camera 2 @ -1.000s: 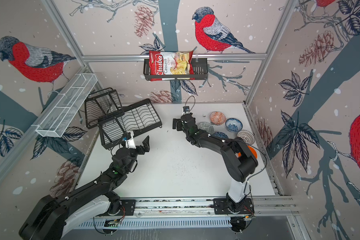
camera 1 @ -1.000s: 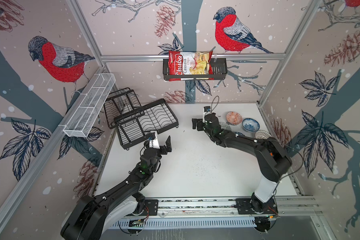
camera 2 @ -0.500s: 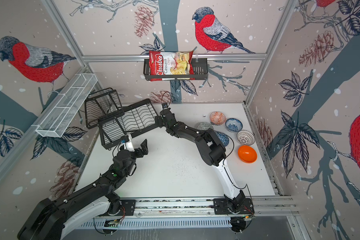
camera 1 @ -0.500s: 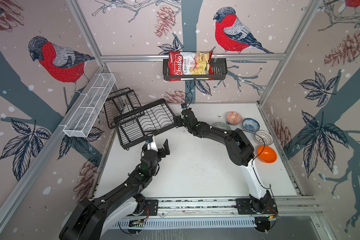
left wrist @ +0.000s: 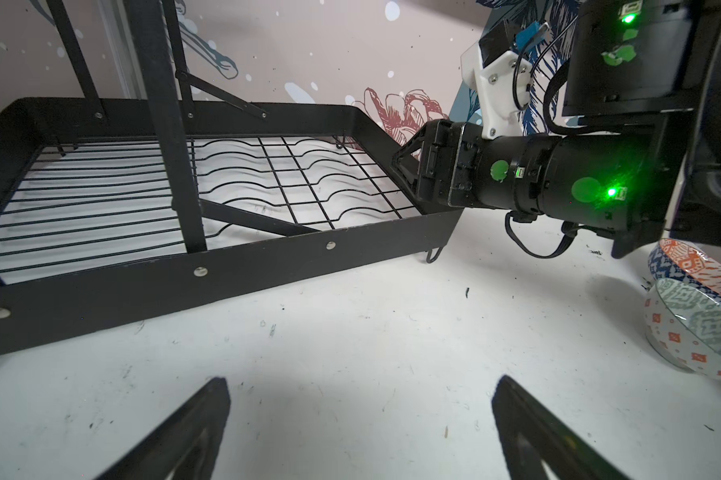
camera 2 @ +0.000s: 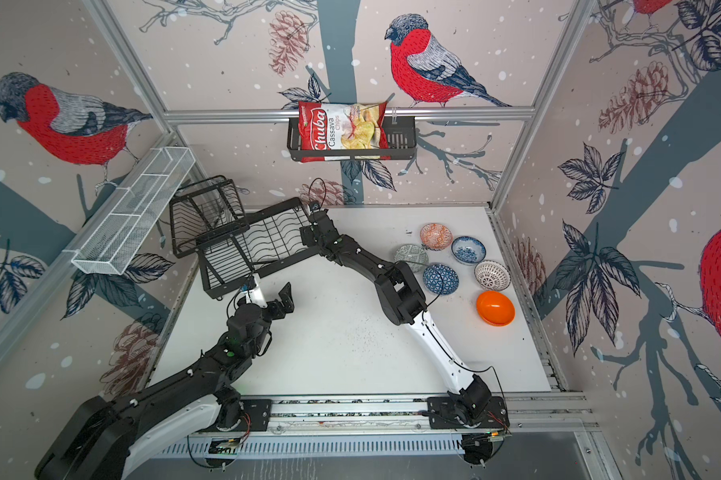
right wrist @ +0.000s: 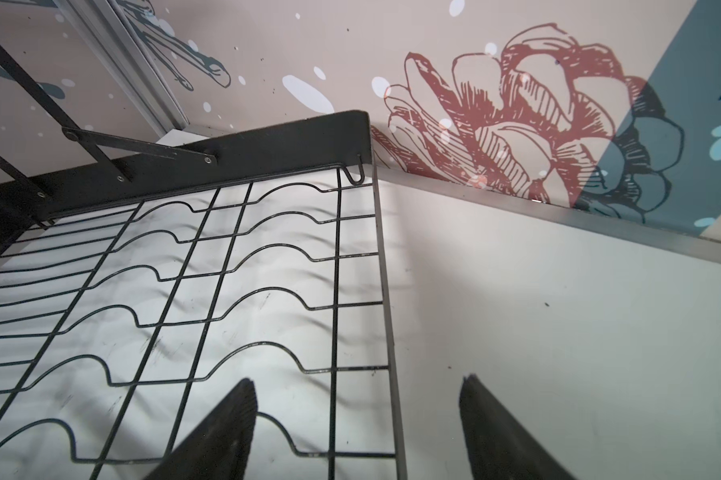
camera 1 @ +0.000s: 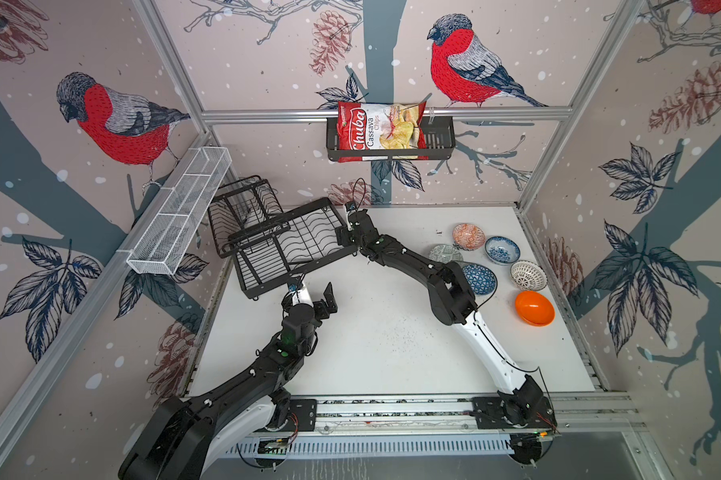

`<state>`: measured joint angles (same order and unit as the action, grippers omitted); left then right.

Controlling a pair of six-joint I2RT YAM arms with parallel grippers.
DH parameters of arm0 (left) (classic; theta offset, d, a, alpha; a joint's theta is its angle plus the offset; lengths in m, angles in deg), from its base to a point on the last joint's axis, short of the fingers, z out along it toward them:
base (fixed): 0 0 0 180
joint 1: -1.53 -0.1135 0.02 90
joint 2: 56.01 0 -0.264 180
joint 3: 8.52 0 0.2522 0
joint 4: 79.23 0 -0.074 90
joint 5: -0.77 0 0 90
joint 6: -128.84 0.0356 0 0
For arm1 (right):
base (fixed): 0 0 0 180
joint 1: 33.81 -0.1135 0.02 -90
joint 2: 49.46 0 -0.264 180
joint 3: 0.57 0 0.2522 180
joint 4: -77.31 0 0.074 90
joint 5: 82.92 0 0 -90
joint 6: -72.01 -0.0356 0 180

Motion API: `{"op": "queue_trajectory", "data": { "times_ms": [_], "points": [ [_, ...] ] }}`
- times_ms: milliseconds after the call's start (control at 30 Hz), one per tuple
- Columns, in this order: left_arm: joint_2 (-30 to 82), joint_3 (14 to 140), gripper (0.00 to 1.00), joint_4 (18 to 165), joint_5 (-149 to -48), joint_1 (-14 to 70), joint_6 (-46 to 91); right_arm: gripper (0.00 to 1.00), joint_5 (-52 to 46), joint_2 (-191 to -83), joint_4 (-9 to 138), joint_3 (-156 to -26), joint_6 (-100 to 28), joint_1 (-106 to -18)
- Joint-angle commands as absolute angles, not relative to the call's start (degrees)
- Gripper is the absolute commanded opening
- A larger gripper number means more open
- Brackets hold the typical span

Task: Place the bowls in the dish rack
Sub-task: 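Grasp the near edge of the black dish rack's lower tier with the right gripper, then drag the dish rack toward the table center with the right gripper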

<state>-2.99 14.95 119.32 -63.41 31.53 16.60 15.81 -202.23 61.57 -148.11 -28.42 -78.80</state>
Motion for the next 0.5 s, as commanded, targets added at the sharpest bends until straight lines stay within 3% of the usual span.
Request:
{"op": "queue_trajectory", "data": {
  "times_ms": [0, 467],
  "points": [
    [-3.2, 14.7, 0.98, 121.2, -61.9, 31.2, 16.2, 0.68, 14.8, -203.2, 59.9, -148.7, -26.9, -78.5],
    [-3.5, 14.4, 0.98, 121.2, -60.9, 31.1, 16.5, 0.09, 15.7, -200.5, 58.7, -141.4, -28.1, -77.9]
  ]
}}
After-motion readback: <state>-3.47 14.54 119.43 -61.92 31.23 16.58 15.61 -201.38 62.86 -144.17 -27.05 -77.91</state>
